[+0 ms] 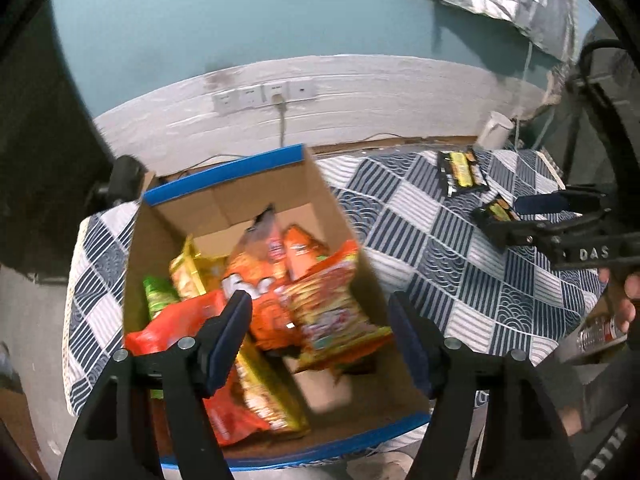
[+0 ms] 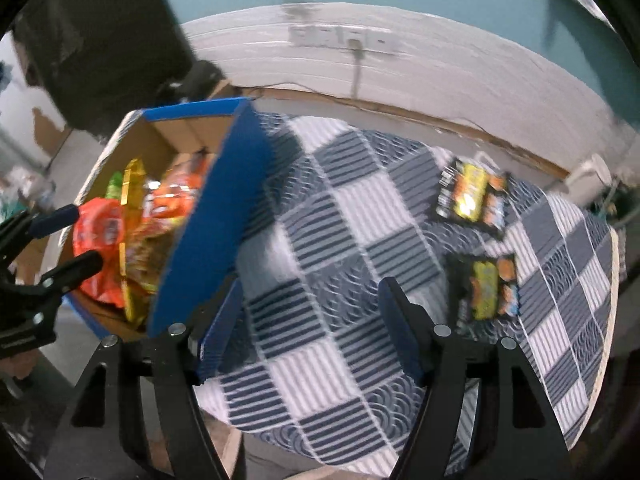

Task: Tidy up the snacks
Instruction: 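Move both open tools back toward the two black snack packets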

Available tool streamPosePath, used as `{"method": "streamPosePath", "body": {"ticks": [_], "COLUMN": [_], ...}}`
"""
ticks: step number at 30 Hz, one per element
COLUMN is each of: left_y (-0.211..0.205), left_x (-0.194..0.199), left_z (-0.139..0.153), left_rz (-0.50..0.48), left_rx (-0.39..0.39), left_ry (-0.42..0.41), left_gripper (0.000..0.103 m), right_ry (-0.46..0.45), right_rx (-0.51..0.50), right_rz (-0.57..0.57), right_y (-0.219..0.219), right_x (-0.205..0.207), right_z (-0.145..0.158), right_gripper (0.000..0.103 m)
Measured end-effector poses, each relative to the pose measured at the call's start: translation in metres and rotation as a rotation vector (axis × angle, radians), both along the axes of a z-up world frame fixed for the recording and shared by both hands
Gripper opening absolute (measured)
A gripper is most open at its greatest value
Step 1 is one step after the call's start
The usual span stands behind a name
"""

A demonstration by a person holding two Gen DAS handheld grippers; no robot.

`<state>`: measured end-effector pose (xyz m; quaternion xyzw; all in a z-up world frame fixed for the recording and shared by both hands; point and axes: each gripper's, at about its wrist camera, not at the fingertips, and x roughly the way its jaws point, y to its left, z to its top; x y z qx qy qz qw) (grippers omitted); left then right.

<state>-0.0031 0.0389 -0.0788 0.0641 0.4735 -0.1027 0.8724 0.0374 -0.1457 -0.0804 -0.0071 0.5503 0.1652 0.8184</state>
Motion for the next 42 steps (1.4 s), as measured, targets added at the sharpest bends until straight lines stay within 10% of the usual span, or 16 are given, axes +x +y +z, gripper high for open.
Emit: {"method": "streamPosePath", "body": {"ticks": [22,42], "left_y": [-0.112,-0.142], "left_x": [0.038,0.107], "left_z": [-0.016,-0.067], "left_rz": [-0.143,-0.098], "left_rx": [0.022,-0.022], "left_ry": [0.049,0.161], "left_gripper": [0.072,0.072], "right_ry": [0.088,0.115], "right_rx": [0.021,-0.106], "right_rz": [-0.237,-0.306], "right_y": [-0.128,-0.139], "right_x": [-0.002,0.056], "right_z": [-0.049,-0.100], "right_gripper": [0.071,0.071]}}
